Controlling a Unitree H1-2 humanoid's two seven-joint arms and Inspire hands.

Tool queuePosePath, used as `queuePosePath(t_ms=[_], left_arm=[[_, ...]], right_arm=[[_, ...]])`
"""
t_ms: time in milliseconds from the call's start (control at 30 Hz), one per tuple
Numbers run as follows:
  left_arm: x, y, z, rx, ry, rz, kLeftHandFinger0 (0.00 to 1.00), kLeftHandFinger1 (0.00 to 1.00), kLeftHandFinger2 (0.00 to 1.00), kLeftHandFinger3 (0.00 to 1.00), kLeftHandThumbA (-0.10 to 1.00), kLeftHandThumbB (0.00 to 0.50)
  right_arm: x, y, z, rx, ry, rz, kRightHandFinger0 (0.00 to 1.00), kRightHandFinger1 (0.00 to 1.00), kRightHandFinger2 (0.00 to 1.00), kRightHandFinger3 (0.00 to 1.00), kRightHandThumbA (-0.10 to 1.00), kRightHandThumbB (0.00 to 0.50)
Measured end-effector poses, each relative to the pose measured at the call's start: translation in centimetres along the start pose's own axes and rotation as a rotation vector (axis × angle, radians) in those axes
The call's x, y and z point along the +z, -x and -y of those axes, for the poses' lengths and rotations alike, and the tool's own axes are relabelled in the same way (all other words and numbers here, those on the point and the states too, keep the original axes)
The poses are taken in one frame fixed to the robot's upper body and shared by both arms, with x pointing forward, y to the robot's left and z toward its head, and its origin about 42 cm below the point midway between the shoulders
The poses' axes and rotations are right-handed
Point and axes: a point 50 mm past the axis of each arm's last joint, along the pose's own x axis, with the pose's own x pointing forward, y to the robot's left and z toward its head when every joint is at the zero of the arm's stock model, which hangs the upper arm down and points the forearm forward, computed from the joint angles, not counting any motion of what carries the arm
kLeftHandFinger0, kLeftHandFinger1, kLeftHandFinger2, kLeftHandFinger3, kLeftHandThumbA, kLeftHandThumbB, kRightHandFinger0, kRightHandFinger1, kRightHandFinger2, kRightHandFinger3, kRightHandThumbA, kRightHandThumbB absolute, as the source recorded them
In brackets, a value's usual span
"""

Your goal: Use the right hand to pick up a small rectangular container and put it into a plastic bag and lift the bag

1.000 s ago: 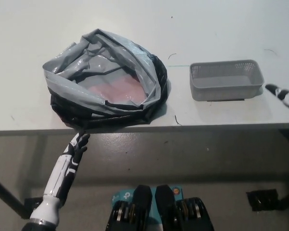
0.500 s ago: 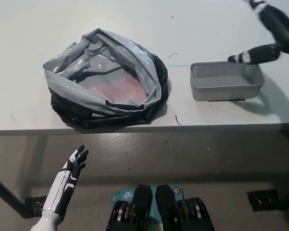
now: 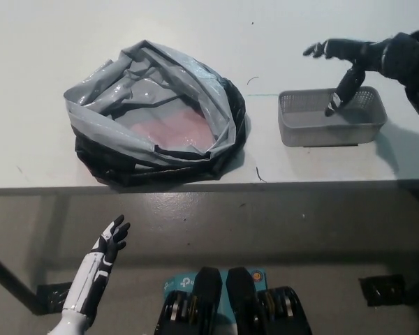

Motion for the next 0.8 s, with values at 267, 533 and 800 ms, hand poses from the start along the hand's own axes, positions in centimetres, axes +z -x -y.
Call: queuePosePath(t_ms=[267, 533, 800], left_arm=[[0.7, -0.1, 0.2, -0.009, -0.001, 0.028, 1.00, 1.00, 1.00, 1.00, 0.96, 0.247], [1.2, -0.2, 0.3, -0.024, -0.003, 0.043, 1.00, 1.00, 1.00, 1.00, 0.94, 0.249], [1.2, -0.2, 0.4, -0.033, -0.004, 0.044, 1.00, 1.00, 1.00, 1.00, 0.94, 0.259]], right_arm=[[1.7, -0.3, 2.3, 0.144, 0.053, -0.141, 1.00, 1.00, 1.00, 1.00, 1.00, 0.461], [3.4, 0.5, 4.1, 0.184, 0.090, -0.176, 1.00, 1.00, 1.00, 1.00, 1.00, 0.414], [3.4, 0.4, 4.0, 0.205, 0.085, -0.178, 1.00, 1.00, 1.00, 1.00, 1.00, 0.500]])
